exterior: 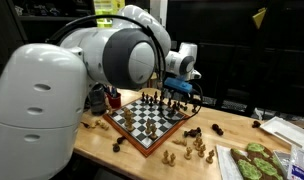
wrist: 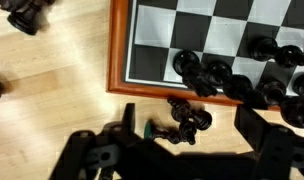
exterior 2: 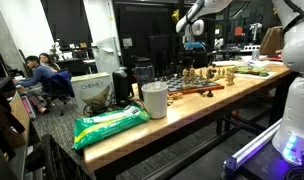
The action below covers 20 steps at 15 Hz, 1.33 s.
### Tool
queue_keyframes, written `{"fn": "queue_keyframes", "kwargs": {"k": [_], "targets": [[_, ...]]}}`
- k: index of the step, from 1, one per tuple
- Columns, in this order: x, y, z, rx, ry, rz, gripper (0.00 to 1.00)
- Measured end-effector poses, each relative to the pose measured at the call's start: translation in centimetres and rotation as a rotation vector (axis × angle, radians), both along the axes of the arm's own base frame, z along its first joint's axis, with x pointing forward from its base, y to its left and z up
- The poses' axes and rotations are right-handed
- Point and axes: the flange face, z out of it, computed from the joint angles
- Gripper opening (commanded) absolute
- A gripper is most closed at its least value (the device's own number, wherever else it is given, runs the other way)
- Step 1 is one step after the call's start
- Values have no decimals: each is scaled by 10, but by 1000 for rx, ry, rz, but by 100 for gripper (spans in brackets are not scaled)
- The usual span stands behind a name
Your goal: Place one black piece back on the chess board
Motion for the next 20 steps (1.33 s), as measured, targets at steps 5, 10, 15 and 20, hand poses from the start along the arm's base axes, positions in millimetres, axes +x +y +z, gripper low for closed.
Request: {"fn": "queue_keyframes", "kwargs": {"k": [5, 10, 15, 20], "targets": [[2, -4, 9, -24, -6, 3, 100], [4, -1, 27, -30, 3, -2, 100], [-5, 8, 47, -8, 57, -29, 100], [-14, 16, 58, 17, 109, -65, 100]]}}
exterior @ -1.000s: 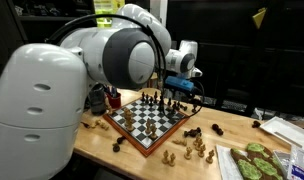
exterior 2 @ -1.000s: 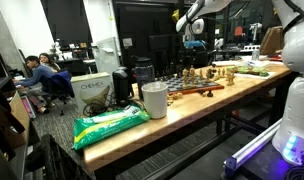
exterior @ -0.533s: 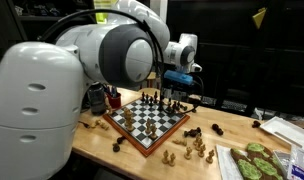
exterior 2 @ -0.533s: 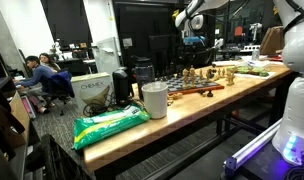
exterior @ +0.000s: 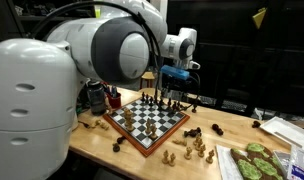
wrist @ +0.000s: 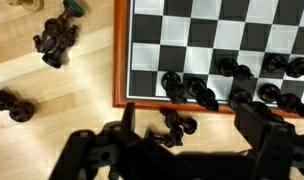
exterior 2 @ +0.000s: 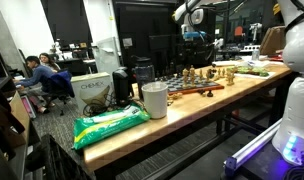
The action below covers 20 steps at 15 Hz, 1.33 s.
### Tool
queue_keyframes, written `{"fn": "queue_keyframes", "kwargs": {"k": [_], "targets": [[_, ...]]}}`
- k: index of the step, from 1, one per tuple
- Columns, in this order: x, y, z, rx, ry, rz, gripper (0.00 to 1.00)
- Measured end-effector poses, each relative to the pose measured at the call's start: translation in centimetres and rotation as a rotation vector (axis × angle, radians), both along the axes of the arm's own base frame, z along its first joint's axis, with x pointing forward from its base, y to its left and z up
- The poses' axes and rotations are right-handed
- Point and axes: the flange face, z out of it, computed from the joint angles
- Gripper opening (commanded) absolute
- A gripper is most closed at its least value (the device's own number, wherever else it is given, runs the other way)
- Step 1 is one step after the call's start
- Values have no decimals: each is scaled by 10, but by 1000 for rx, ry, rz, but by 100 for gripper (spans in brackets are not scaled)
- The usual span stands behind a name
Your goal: Place one black piece back on the chess board
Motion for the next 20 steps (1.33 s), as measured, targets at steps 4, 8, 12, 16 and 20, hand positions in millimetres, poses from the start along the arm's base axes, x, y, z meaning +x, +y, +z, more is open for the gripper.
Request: {"fn": "queue_keyframes", "kwargs": {"k": [4, 8, 12, 16, 20], "targets": [[-5, 6, 3, 25, 17, -10, 100], [-12, 14, -2, 30, 32, -3, 100], [-24, 26, -9, 24, 32, 9, 100], [-45, 38, -9, 17, 34, 22, 100], [-61, 43, -4, 20, 40, 27, 100]]}}
